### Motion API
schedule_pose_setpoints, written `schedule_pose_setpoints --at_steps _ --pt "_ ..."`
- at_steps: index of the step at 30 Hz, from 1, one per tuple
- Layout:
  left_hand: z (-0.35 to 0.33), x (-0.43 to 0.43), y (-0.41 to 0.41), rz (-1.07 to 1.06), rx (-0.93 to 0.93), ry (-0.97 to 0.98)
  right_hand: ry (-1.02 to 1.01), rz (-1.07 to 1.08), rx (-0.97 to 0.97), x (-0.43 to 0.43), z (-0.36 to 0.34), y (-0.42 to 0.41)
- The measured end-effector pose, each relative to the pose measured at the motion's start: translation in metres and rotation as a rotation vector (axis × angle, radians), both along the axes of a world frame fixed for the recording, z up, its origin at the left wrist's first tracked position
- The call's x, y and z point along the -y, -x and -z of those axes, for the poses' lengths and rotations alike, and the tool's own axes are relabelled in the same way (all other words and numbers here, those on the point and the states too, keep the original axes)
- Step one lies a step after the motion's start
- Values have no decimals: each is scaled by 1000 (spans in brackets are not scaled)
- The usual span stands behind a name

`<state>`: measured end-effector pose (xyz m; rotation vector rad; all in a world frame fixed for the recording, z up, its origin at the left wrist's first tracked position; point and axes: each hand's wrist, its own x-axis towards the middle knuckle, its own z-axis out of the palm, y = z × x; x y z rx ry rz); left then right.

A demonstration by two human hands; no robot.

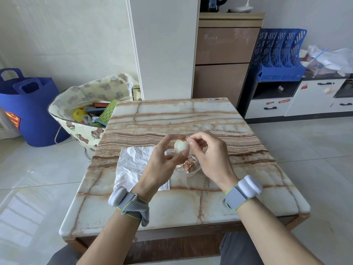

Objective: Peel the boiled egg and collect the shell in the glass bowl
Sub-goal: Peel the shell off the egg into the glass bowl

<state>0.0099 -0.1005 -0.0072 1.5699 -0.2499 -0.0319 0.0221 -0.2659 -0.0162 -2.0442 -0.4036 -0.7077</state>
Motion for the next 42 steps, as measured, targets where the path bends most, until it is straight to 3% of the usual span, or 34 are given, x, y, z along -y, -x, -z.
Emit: schedule_pose_setpoints --at_steps 11,34,42 --pt "4 -2 1 20 -39 97 -193 9 -130 6 4 -4" --pt "2 -1 -1 52 -34 94 -220 -159 -269 6 10 4" --pt "4 0 -3 -91 82 -3 -225 -102 -115 4 8 6"
